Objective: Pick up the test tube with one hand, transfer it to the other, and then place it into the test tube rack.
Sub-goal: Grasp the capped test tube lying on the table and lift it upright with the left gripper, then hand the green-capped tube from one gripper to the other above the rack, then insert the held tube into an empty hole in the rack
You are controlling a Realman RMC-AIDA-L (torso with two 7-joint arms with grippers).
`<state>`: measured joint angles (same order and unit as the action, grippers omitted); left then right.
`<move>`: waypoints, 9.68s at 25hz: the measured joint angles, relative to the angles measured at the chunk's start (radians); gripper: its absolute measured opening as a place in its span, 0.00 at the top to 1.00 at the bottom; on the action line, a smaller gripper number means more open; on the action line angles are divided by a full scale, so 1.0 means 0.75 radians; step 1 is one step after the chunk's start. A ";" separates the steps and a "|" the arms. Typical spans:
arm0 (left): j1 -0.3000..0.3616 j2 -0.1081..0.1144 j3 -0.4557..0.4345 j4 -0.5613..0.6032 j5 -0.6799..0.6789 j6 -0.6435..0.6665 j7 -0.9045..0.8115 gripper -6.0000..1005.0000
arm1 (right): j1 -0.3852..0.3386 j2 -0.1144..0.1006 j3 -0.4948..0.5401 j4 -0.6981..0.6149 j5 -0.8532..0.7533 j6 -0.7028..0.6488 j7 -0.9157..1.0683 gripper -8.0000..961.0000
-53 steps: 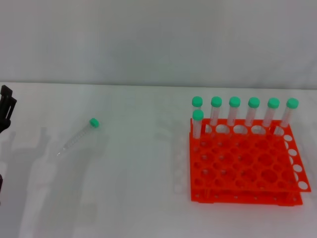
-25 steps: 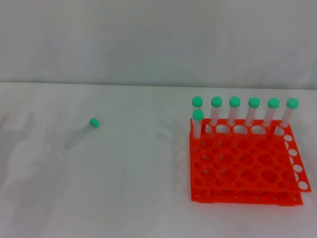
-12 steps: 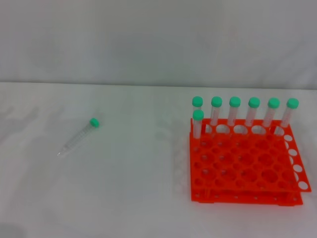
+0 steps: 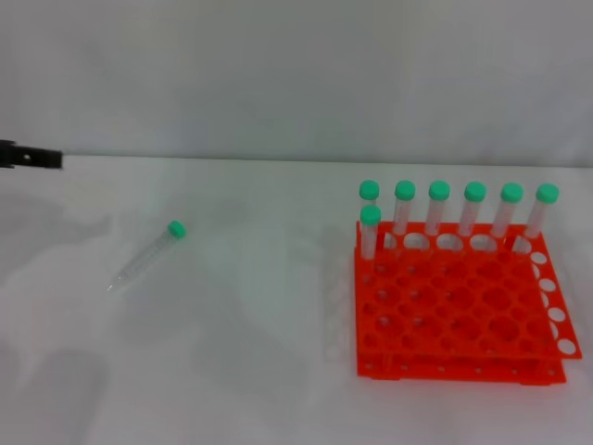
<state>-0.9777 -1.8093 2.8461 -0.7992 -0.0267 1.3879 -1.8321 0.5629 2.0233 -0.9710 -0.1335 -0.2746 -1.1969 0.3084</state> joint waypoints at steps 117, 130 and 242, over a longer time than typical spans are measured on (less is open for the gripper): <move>0.317 -0.342 -0.003 0.666 -1.190 0.283 1.452 0.81 | -0.059 -0.178 -0.573 -0.264 -0.221 -0.183 0.951 0.14; 0.386 -0.361 -0.003 0.973 -1.148 0.317 1.751 0.81 | 0.140 -0.191 -0.576 -0.325 -0.668 -0.378 1.120 0.21; 0.895 -0.373 -0.619 1.442 -1.270 0.059 2.460 0.11 | 0.147 0.006 -1.477 -0.348 0.488 0.229 0.242 0.78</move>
<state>-0.3067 -2.0893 2.3820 0.2824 -0.9794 1.4321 0.0128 0.6732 2.0280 -2.0786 -0.3947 0.0911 -1.0251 0.4902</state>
